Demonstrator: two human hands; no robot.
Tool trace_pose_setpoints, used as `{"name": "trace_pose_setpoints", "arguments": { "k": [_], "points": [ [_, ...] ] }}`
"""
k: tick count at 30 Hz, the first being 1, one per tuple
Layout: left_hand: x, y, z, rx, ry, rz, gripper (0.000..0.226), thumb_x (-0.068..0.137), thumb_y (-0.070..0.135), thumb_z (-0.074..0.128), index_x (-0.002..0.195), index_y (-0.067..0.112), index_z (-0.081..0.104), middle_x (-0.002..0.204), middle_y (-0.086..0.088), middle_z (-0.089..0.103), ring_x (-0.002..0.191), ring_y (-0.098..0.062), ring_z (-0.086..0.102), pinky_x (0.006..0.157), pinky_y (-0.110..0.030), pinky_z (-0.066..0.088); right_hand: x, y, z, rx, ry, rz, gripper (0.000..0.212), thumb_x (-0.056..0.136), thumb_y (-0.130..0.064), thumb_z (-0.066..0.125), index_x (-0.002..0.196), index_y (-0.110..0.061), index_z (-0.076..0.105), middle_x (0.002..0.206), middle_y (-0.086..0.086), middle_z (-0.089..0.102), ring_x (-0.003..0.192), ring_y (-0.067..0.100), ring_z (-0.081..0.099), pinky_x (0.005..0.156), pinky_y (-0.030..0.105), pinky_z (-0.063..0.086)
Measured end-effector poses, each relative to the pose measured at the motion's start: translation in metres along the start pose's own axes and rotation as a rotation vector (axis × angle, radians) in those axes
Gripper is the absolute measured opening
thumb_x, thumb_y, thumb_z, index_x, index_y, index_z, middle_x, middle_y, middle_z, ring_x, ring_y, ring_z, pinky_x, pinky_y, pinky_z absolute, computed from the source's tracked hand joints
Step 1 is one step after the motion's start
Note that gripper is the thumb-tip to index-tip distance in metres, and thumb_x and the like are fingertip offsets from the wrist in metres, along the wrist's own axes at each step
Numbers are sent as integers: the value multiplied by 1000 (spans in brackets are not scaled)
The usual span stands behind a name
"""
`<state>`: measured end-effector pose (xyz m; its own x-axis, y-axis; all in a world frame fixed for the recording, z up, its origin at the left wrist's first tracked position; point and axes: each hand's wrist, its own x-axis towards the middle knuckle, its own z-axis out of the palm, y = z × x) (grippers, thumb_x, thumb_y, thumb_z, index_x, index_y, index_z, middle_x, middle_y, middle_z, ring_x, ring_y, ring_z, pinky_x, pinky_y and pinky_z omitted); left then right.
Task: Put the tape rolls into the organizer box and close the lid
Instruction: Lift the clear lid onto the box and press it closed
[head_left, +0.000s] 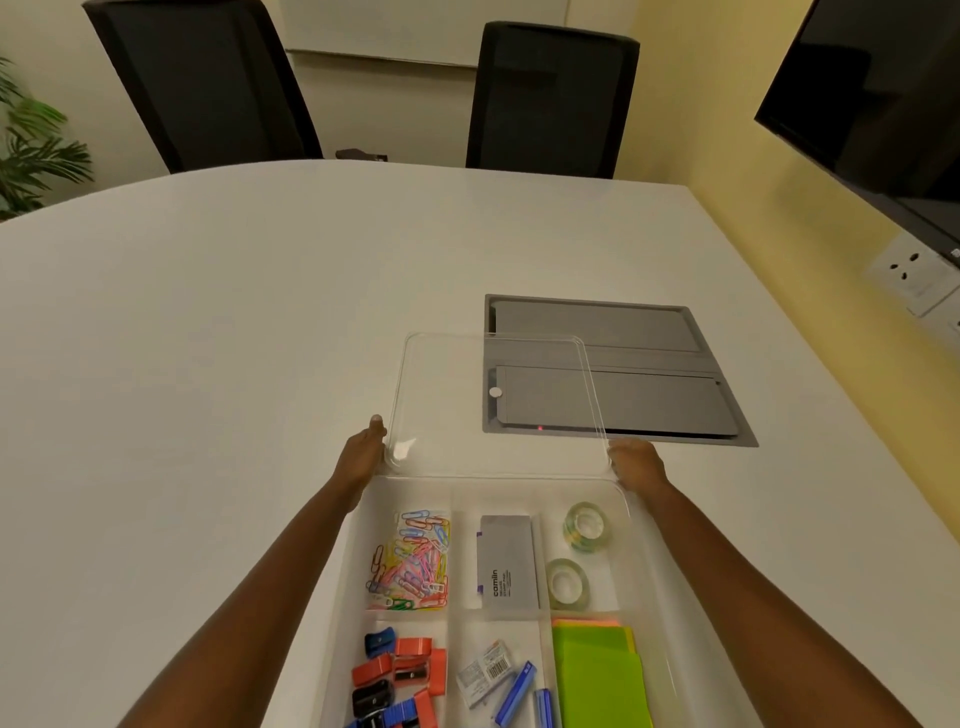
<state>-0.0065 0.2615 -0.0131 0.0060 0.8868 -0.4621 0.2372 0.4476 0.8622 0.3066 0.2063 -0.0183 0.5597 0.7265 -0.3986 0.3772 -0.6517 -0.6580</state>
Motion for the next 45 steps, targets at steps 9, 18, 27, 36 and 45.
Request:
{"name": "trace_pose_setpoints", "arguments": {
  "k": [9, 18, 27, 36, 45],
  "points": [
    [-6, 9, -17, -81, 118, 196, 30, 90, 2, 50, 118, -4, 57, 115, -23, 59, 90, -29, 58, 89, -38, 49, -21, -14, -16, 170, 168, -210, 33, 89, 9, 41, 108, 2, 66, 120, 21, 64, 107, 31, 58, 99, 38, 47],
    [-47, 41, -28, -165, 184, 421, 16, 86, 15, 61, 99, 7, 66, 105, -11, 66, 93, -22, 59, 68, -28, 46, -59, -38, -43, 247, 401, -503, 11, 81, 11, 60, 91, 8, 65, 101, 27, 66, 82, 31, 61, 58, -7, 42],
    [-98, 75, -28, -317, 310, 647, 21, 83, -1, 60, 104, 2, 63, 100, -18, 56, 86, -30, 61, 79, -25, 52, -121, -68, -88, 388, 594, -748, 3, 86, 3, 60, 84, 3, 62, 87, 13, 64, 70, -4, 57, 63, -9, 38],
    [-140, 74, -38, -295, 422, 755, 24, 86, 4, 58, 110, 3, 63, 100, -13, 55, 82, -20, 54, 66, -10, 46, -194, -76, -121, 465, 687, -870, 13, 85, -9, 64, 91, 2, 66, 91, 14, 69, 82, 19, 59, 74, 26, 50],
    [-176, 13, -35, -314, 162, 635, 15, 84, -4, 56, 81, 11, 62, 85, -7, 65, 87, -23, 58, 71, -11, 51, -235, -66, -147, 647, 575, -824, 16, 83, -9, 67, 98, -5, 67, 95, 9, 67, 84, 24, 65, 79, 34, 55]
  ]
}}
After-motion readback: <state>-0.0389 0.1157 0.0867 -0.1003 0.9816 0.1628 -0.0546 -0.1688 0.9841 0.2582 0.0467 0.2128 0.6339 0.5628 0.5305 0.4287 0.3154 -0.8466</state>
